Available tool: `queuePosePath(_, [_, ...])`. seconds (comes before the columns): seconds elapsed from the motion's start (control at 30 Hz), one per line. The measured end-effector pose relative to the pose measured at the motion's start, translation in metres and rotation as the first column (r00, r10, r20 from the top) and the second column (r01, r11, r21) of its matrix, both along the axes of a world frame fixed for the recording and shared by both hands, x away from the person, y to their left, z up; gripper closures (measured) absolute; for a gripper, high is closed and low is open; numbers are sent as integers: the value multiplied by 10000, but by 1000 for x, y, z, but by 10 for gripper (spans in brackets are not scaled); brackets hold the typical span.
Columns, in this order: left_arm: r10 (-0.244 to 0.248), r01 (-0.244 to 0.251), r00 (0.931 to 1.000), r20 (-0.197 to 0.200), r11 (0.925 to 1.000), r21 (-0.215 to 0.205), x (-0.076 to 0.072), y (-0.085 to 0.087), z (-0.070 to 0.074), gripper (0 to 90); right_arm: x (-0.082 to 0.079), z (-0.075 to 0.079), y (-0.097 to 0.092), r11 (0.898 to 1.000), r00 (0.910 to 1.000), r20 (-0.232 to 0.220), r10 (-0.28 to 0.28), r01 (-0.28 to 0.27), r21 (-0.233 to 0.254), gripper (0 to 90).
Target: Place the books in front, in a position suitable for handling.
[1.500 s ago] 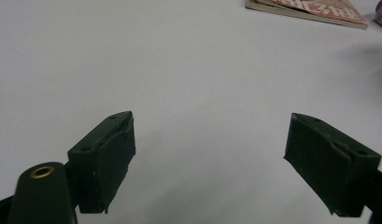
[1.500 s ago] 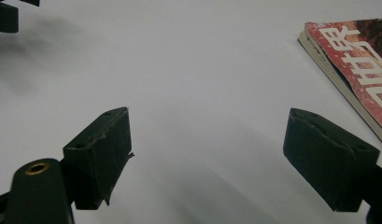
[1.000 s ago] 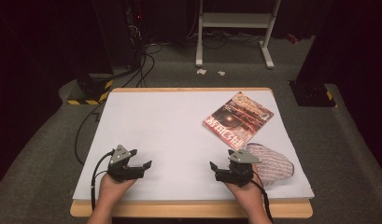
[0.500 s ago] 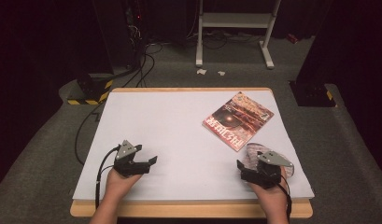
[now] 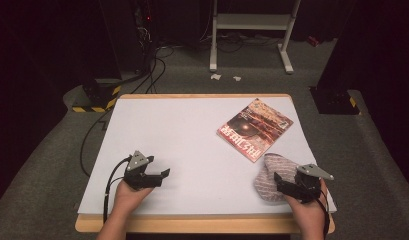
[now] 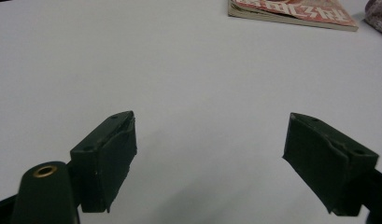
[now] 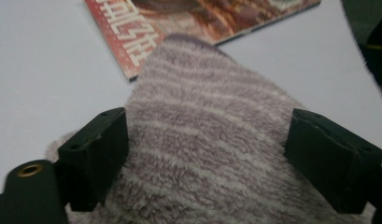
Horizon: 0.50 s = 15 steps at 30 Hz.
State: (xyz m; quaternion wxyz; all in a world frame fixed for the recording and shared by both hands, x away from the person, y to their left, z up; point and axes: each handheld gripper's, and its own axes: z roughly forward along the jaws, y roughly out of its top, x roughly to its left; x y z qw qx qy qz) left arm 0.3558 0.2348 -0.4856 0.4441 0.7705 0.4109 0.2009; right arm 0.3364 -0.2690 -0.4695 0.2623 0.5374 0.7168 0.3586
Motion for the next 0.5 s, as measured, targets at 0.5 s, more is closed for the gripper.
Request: queuePosePath(0.5, [-62, 63, 9999, -108, 9999, 96, 0, -1, -2, 171, 12, -28, 19, 9964, 9868, -1601, 257, -383, -761, 85])
